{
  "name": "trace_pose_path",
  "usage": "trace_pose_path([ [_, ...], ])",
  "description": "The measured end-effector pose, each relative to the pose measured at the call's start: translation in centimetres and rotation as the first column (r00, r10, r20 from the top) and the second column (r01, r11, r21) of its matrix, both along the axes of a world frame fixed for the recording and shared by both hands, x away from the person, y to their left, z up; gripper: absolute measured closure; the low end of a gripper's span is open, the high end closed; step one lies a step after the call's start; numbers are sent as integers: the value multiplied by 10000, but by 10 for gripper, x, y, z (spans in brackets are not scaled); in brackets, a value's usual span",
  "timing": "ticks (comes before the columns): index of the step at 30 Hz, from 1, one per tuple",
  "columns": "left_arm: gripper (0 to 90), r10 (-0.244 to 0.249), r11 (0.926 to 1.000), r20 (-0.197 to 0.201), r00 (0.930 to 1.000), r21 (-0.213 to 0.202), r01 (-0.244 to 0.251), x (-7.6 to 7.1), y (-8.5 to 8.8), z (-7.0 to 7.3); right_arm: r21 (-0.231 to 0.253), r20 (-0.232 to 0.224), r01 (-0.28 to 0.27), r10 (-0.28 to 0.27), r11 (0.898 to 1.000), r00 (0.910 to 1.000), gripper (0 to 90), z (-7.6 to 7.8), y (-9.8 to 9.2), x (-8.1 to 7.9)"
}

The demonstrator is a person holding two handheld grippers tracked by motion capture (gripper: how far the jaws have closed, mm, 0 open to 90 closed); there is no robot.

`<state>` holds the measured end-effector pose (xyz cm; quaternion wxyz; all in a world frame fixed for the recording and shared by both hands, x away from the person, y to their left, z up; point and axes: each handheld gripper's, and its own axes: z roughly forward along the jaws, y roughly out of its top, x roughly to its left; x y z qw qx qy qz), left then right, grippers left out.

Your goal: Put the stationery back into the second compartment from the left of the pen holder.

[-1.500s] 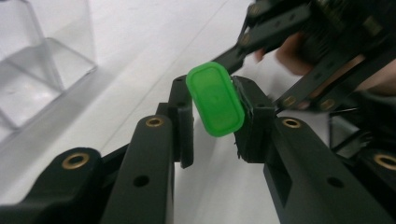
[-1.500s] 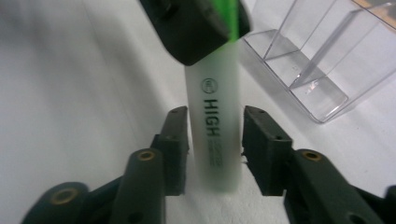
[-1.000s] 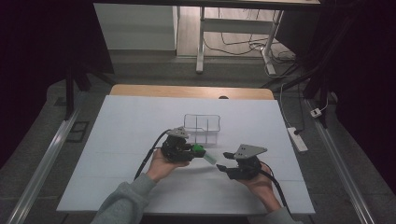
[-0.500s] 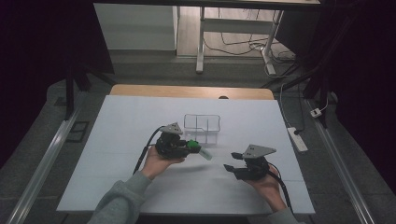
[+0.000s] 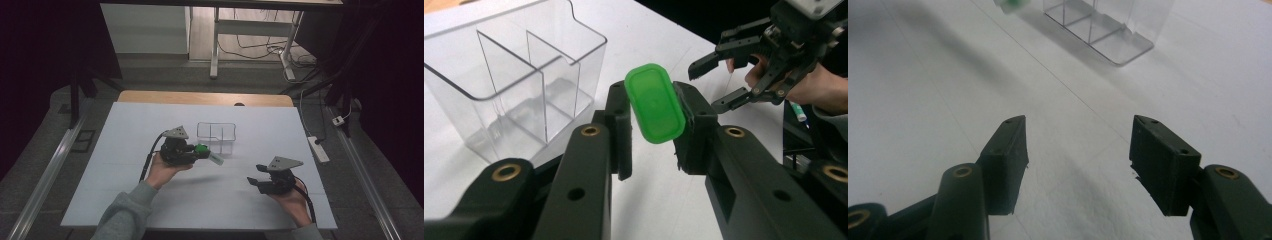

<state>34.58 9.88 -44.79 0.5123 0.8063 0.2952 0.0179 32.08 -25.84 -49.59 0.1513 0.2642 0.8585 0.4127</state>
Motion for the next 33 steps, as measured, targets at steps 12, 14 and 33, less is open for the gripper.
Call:
trace_pose_path([
  [12, 710, 214, 9995, 292, 9993, -239, -207, 7, 13, 21, -163, 7, 256, -256, 9995, 9997, 392, -1, -10, -4],
  [14, 710, 255, 9990, 324, 9992, -367, -243, 10, 15, 26, -179, 41, 303, -303, 9994, 9995, 392, -1, -12, -5],
  [33, 710, 1129, 9935, 787, 9905, -194, -1118, 44, 28, 63, -191, 24, 414, -413, 9990, 9991, 385, -2, -16, -4],
])
